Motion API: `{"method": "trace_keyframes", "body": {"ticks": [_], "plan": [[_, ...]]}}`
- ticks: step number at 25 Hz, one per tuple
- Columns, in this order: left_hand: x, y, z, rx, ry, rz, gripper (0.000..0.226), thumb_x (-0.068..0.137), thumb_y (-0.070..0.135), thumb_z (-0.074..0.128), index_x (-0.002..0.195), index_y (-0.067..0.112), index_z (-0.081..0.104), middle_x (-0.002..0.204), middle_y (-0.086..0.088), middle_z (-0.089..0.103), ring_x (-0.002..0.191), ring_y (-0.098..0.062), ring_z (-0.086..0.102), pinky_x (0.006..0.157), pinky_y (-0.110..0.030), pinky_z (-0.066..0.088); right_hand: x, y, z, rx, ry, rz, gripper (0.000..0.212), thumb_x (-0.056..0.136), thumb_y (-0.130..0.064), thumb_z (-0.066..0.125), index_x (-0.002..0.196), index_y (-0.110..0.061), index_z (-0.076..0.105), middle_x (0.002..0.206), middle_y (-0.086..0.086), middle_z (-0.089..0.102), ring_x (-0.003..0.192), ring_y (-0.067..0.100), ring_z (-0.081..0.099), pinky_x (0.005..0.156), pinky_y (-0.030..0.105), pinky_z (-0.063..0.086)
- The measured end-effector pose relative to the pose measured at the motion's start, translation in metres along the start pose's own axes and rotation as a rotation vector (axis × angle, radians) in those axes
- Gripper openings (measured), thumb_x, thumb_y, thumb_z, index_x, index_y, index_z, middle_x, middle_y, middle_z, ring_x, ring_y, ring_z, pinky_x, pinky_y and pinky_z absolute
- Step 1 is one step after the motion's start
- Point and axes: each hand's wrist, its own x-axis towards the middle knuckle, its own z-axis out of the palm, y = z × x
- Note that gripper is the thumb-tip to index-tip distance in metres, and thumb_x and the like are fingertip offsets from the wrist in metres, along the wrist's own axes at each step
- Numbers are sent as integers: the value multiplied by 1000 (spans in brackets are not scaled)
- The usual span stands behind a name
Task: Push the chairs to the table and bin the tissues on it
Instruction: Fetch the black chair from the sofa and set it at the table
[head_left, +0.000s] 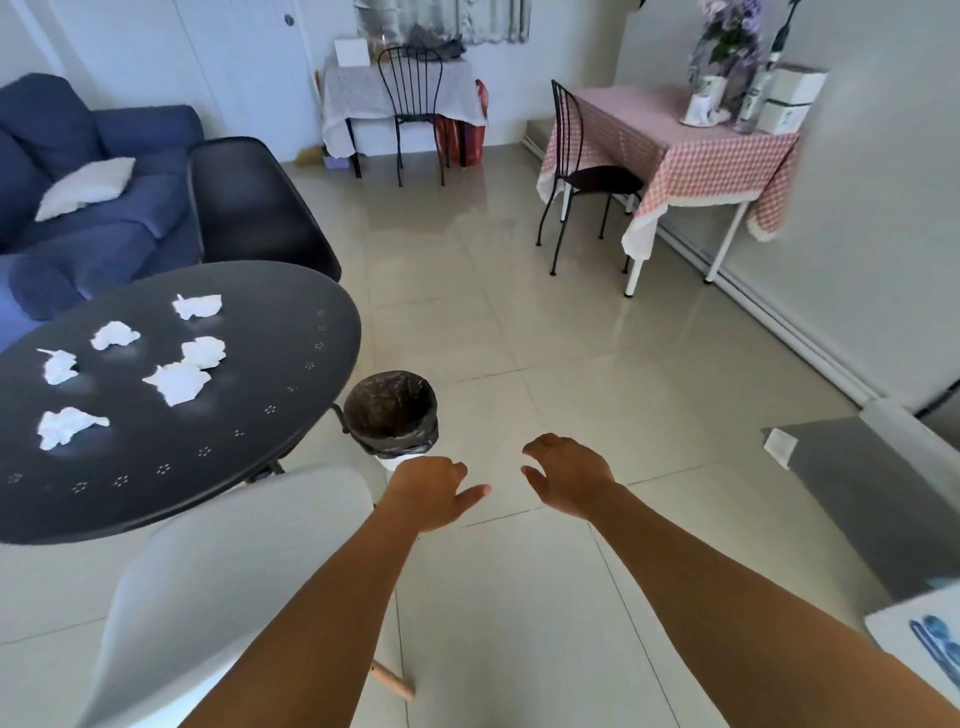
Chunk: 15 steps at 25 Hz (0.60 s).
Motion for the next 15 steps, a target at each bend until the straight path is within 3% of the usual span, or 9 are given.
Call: {"method": "trace_keyframes", "body": {"ticks": [7,15], "plan": [[106,5,-20,70,-16,-5,60,96,58,24,113,11,58,100,-8,68,91,-24,65,68,-29,41,91,69,-23,47,-46,55,40,100,-35,36,134,-19,49,137,3,51,126,23,49,96,38,47],[257,-51,-39,29,-73,-98,57,97,54,25,107,12,63,97,-6,69,89,-23,65,74,-32,51,251,128,-53,88,-84,82,36,99,-33,36,127,-19,55,130,4,54,123,21,50,95,36,47]]}}
